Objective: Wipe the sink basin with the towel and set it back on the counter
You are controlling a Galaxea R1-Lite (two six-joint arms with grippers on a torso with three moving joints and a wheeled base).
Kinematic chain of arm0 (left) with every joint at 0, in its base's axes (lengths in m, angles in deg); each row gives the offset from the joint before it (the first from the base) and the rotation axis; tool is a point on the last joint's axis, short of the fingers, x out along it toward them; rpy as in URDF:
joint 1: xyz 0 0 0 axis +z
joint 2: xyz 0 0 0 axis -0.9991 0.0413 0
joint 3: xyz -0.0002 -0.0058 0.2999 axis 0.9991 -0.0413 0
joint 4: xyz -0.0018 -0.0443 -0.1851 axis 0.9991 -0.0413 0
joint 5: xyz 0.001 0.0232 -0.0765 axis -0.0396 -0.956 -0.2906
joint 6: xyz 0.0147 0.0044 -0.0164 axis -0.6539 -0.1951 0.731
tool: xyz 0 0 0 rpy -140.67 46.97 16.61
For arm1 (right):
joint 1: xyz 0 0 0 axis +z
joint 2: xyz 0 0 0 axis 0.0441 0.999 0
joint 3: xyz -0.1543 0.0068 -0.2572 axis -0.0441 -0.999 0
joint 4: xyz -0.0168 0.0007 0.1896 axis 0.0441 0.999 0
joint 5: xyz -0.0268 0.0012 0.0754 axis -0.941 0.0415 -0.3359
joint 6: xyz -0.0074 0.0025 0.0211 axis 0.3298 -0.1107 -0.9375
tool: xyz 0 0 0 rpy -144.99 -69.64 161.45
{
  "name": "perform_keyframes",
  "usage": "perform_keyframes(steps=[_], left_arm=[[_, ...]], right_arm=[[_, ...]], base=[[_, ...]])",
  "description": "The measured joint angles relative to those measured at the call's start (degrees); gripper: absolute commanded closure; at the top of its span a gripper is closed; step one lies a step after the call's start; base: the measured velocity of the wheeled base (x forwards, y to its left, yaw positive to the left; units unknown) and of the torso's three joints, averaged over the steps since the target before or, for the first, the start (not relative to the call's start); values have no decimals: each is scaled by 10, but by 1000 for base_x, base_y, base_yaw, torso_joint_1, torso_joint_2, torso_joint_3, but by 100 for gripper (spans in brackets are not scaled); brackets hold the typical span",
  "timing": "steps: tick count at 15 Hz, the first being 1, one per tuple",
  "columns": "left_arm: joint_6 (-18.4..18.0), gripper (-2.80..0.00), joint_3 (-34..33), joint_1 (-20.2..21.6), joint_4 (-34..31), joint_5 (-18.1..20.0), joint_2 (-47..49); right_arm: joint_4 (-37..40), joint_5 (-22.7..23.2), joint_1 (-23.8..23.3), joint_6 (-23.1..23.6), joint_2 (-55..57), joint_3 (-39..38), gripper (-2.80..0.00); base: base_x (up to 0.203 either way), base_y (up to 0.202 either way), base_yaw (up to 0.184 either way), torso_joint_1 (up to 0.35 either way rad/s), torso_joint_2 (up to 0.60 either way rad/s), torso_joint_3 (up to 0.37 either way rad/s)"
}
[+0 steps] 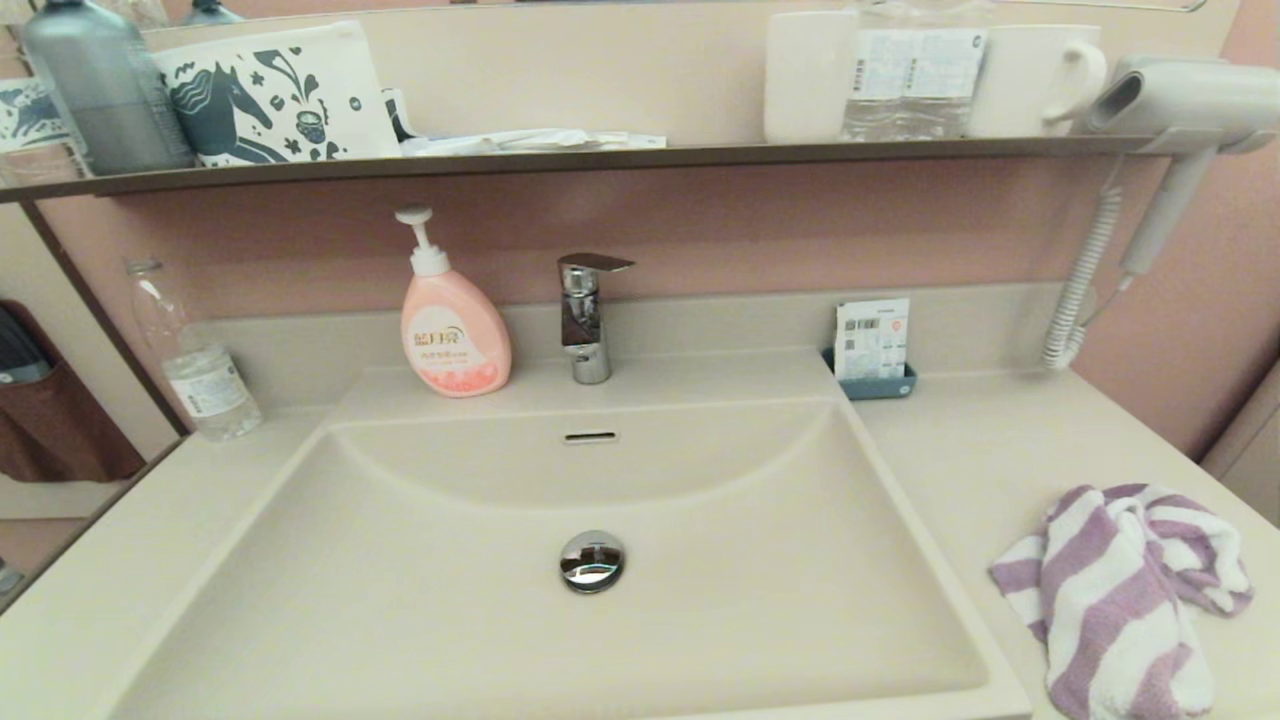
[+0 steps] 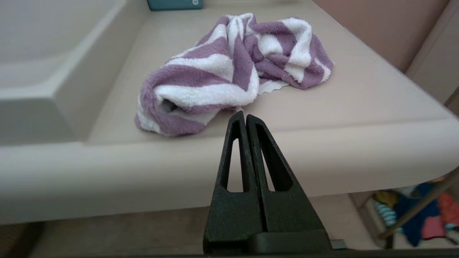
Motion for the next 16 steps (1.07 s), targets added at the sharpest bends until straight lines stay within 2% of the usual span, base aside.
perform_keyframes(steps=[16], left_arm=[[0, 0, 0, 0, 0, 0, 0]], right_arm=[[0, -2, 0, -14, 0, -2, 0]], base=[[0, 0, 0, 0, 0, 0]])
